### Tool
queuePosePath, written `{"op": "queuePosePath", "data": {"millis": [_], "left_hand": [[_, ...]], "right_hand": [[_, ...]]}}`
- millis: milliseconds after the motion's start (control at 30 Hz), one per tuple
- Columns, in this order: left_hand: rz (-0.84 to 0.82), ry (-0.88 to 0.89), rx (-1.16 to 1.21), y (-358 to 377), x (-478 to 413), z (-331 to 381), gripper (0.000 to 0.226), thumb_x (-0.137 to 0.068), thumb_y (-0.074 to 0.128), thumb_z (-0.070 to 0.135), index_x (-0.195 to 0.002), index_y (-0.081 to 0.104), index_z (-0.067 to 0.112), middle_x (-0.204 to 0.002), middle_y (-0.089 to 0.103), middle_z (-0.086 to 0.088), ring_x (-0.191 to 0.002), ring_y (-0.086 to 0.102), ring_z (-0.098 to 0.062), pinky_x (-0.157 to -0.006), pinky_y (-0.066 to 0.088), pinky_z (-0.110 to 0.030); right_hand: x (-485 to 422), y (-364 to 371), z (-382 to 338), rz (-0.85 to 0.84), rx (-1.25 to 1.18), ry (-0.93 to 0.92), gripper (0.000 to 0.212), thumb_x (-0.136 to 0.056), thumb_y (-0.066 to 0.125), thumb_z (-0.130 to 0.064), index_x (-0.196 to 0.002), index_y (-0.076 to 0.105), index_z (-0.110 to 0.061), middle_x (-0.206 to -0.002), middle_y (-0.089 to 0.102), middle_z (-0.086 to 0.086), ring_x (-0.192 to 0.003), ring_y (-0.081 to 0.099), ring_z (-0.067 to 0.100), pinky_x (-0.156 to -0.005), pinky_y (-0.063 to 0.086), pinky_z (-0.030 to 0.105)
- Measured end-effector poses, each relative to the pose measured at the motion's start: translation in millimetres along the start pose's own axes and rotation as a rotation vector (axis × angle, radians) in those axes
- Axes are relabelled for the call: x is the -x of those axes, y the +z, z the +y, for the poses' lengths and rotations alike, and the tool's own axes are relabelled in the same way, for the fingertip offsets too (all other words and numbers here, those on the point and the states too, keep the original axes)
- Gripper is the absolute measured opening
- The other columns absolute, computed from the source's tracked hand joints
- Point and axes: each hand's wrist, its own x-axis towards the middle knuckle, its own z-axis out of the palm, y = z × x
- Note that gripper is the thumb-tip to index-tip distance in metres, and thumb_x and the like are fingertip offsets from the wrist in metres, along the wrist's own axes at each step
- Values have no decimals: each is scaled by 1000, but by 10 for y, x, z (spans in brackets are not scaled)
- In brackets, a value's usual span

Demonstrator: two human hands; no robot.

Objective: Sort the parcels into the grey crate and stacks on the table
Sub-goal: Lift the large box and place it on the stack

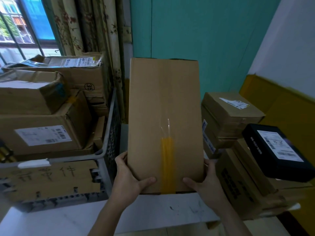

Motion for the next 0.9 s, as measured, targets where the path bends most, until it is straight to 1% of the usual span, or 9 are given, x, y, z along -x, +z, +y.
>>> {"op": "queuePosePath", "data": {"millis": [67,200,333,400,500,633,733,800,900], "left_hand": [[5,-2,-30,27,-22,-20,118,-57,97,20,-137,11,35,-140,32,4,-126,36,-14,-110,38,-43],[-31,40,-113,36,-55,-2,150,-58,97,22,-153,-18,40,-156,10,6,-139,25,-16,-117,28,-44],[-33,28,-131,37,-83,-20,149,-58,97,19,-153,-16,40,-155,6,6,-141,23,-19,-116,28,-45],[-29,13,-112,58,-100,-72,144,-59,96,15,-155,-10,35,-157,6,8,-139,23,-15,-117,26,-44],[14,22,-71,68,-130,-139,116,-73,88,15,-153,4,26,-157,19,1,-132,30,-11,-116,29,-38],[72,4,-43,40,-186,-108,82,-81,82,27,-137,22,21,-146,43,-6,-116,51,-19,-99,46,-36],[31,42,-43,-8,-201,-45,122,-74,88,23,-153,-4,39,-155,30,2,-138,38,-20,-116,35,-46],[-24,100,-73,-31,-191,8,139,-68,91,21,-148,-19,51,-162,10,11,-147,19,-14,-122,22,-46],[-81,162,4,-33,-179,55,127,-68,87,40,-146,-12,57,-158,17,18,-142,26,-8,-121,28,-44]], "right_hand": [[-26,3,55,-14,22,-2,83,-70,87,-17,-130,31,-30,-120,51,-16,-109,55,8,-84,50,22],[-56,20,76,-31,69,7,89,-73,86,-13,-139,28,-26,-126,49,-9,-110,50,10,-92,46,27],[-73,44,103,-64,65,13,123,-70,89,-17,-157,3,-34,-148,35,-13,-133,39,11,-113,38,44],[-74,65,108,-92,89,19,124,-72,87,-13,-157,0,-38,-146,33,-18,-132,36,7,-112,35,39],[-85,90,140,-73,151,25,113,-72,86,-8,-155,14,-32,-143,41,-14,-132,41,12,-107,39,37],[-73,122,99,-4,184,27,110,-73,87,-18,-155,13,-25,-152,37,-4,-138,39,20,-112,39,44],[-49,110,-131,88,92,-97,116,-74,85,-33,-154,3,-46,-155,25,-19,-142,29,9,-116,33,44],[-41,95,-325,152,67,-169,125,-70,87,-33,-146,-9,-58,-152,20,-25,-138,23,3,-114,26,36],[-48,114,-568,267,151,-288,138,-65,90,-26,-130,-23,-72,-161,7,-21,-145,13,4,-115,20,37]]}}
